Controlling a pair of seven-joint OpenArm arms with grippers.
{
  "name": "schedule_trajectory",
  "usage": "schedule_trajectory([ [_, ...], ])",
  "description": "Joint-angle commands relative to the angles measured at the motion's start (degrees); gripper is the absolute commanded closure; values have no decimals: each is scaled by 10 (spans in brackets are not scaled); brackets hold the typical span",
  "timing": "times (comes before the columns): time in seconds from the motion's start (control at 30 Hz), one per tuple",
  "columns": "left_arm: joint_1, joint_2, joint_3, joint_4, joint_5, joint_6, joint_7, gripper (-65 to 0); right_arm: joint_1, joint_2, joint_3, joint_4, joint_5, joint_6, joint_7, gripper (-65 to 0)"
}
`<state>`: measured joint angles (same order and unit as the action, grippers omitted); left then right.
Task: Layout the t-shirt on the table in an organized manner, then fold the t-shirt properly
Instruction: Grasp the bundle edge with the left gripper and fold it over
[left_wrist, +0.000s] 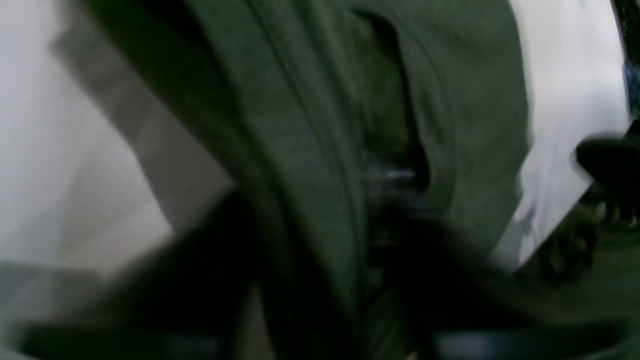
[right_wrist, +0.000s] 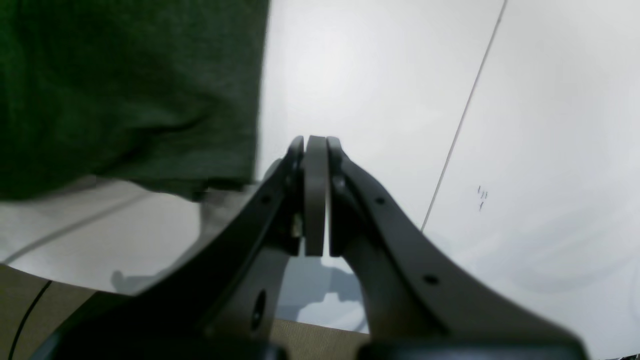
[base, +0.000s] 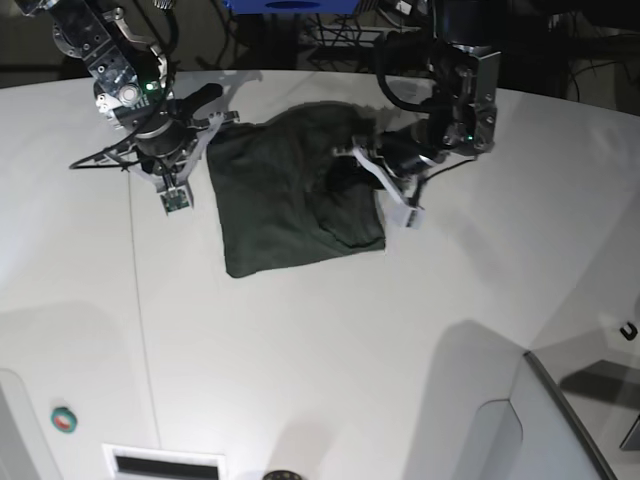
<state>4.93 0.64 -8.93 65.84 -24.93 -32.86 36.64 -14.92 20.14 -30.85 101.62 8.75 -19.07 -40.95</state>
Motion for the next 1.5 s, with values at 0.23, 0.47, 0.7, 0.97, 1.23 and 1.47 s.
schedule_trajectory([
  [0.23, -8, -10, 4, 68, 89, 11, 76, 0, -5, -1, 80, 9, -2, -4, 10, -2],
  [0.47, -61, -53, 129, 136, 198, 9, 150, 0, -10, -2, 127, 8, -2, -4, 10, -2],
  [0.7, -164, -148, 393, 118, 202, 9, 165, 0, -26, -30, 177, 8, -2, -3, 10, -2],
  [0.97, -281, -182, 579, 117, 202, 9, 162, 0, -34, -67, 254, 8, -2, -3, 8, -2],
  [1.23, -331, -114, 654, 68, 202, 8, 161, 0, -52, -108, 351, 8, -2, -3, 8, -2],
  [1.47, -333, -66, 661, 22, 202, 8, 161, 0, -62, -130, 430, 8, -1, -1, 9, -2],
])
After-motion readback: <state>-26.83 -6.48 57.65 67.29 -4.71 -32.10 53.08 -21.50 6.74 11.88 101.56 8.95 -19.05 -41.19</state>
